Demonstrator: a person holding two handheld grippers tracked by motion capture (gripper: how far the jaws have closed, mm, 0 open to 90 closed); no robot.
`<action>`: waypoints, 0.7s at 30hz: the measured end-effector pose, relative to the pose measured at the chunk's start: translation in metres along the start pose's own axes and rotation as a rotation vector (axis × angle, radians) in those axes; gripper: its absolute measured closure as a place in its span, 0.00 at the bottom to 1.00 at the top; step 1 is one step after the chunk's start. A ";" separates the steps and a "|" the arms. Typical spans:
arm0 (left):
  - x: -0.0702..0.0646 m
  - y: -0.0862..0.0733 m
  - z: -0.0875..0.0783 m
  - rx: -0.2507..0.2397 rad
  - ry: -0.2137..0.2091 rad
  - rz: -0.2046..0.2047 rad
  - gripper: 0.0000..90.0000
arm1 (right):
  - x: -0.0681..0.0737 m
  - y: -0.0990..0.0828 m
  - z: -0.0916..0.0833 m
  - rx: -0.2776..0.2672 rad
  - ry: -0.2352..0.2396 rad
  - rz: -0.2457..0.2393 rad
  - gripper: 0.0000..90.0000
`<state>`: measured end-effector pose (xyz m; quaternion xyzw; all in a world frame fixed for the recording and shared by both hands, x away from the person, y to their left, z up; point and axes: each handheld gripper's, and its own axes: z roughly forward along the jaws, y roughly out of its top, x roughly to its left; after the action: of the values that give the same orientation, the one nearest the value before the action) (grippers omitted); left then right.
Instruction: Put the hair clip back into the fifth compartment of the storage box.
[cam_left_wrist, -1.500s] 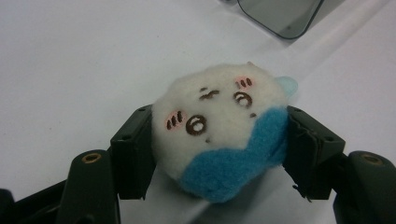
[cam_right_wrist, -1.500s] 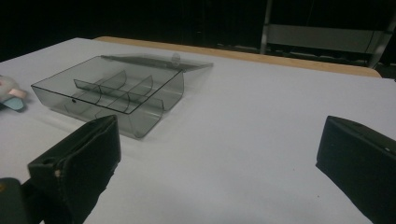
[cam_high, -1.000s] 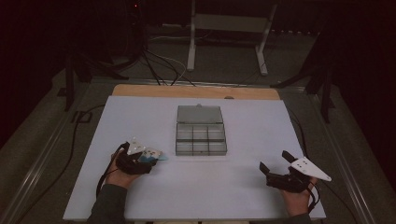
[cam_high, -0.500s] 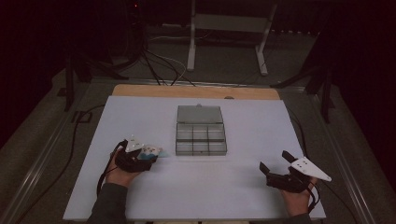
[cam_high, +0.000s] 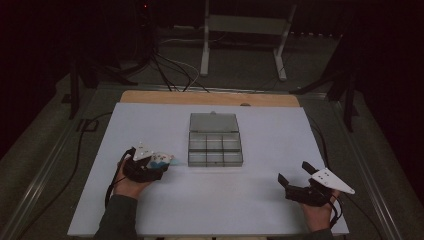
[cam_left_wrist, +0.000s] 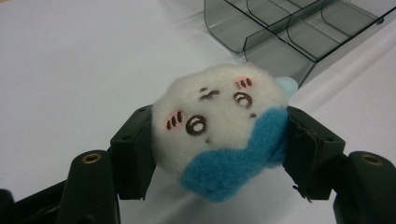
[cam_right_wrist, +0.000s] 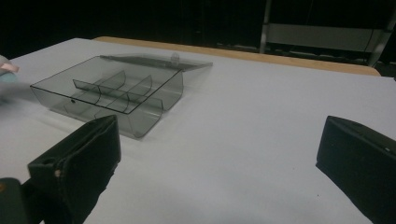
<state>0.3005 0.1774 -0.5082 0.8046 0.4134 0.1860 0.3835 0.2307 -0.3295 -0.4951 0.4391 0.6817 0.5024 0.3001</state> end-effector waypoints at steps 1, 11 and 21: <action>0.000 0.001 -0.001 -0.006 0.000 -0.004 0.39 | 0.000 0.000 0.000 0.001 0.000 0.002 0.00; -0.002 0.011 -0.007 -0.046 -0.010 -0.030 0.39 | 0.000 0.000 0.000 -0.002 -0.005 0.003 0.00; -0.006 0.024 -0.010 -0.078 -0.013 -0.049 0.39 | 0.000 0.000 0.000 -0.004 -0.005 0.001 0.00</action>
<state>0.3035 0.1682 -0.4837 0.7800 0.4229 0.1875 0.4215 0.2303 -0.3295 -0.4948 0.4401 0.6796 0.5029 0.3025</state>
